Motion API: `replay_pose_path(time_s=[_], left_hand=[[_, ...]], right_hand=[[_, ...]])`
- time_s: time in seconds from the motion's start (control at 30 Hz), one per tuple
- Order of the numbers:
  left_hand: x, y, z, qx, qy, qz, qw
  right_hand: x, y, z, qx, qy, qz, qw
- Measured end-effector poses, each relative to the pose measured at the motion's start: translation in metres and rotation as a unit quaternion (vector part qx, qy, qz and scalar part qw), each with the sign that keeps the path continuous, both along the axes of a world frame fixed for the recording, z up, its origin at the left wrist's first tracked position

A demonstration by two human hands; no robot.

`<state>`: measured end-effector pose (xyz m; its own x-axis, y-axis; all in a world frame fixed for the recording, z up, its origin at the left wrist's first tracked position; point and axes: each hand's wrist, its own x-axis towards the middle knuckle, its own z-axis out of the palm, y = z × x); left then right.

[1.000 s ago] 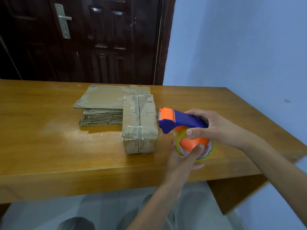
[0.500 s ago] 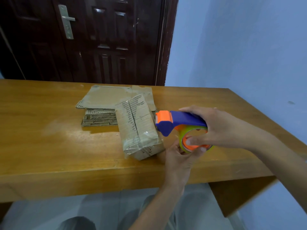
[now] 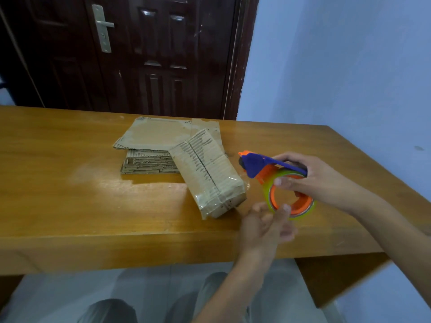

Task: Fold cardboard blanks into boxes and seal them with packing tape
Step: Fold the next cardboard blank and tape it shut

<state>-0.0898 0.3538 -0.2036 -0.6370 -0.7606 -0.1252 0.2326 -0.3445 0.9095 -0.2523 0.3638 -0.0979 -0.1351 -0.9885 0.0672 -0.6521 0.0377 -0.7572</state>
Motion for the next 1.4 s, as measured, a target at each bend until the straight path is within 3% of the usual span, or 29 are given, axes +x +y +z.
replay_pose_path(time_s=[0.03,0.07,0.1,0.13,0.17,0.2,0.23,0.27,0.33,0.4,0.63,0.73,0.83,1.1,1.3,1.4], left_hand=[[0.014,0.010,0.005,0.000,-0.049,-0.048,0.998],[0.034,0.019,0.007,-0.070,-0.093,-0.076,0.990],[0.060,0.026,0.013,-0.209,-0.129,-0.061,0.967],[0.086,0.026,0.023,-0.371,-0.156,0.017,0.915],[0.106,0.019,0.034,-0.512,-0.165,0.118,0.835],[0.122,0.007,0.046,-0.626,-0.193,0.201,0.729],[0.127,-0.010,0.057,-0.671,-0.237,0.237,0.661],[0.125,-0.030,0.067,-0.679,-0.289,0.235,0.632],[0.110,-0.064,0.078,-0.656,-0.400,0.145,0.624],[0.093,-0.085,0.074,-0.654,-0.440,0.054,0.614],[0.100,-0.149,0.095,-0.683,-0.399,-0.080,0.606],[0.095,-0.167,0.086,-0.694,-0.382,-0.125,0.598],[0.086,-0.176,0.074,-0.720,-0.349,-0.150,0.581],[0.087,-0.182,0.066,-0.683,-0.318,-0.154,0.640],[0.086,-0.180,0.064,-0.695,-0.308,-0.139,0.635],[0.085,-0.181,0.062,-0.697,-0.304,-0.134,0.636]], right_hand=[[-0.002,0.000,-0.001,-0.011,-0.005,-0.008,1.000],[-0.004,0.001,-0.001,-0.022,-0.010,-0.011,1.000],[-0.007,0.001,-0.001,-0.034,-0.010,-0.013,0.999],[-0.009,0.002,0.000,-0.043,-0.004,-0.015,0.999],[-0.011,0.002,0.000,-0.048,0.002,-0.020,0.999],[-0.013,0.002,-0.001,-0.050,0.006,-0.024,0.998],[-0.014,0.003,-0.002,-0.051,0.008,-0.025,0.998],[-0.014,0.002,-0.003,-0.053,0.007,-0.023,0.998],[-0.014,0.002,-0.005,-0.060,0.003,-0.014,0.998],[-0.013,0.002,-0.004,-0.062,0.000,-0.011,0.998],[-0.023,0.009,-0.005,-0.040,0.028,0.020,0.999],[-0.017,0.014,-0.011,-0.034,0.095,0.014,0.995],[-0.016,0.015,-0.017,-0.048,0.185,0.006,0.982],[-0.021,0.023,-0.030,-0.139,0.274,0.016,0.951],[-0.024,0.022,-0.034,-0.161,0.351,0.044,0.921],[-0.018,0.014,-0.026,-0.180,0.421,0.058,0.887]])
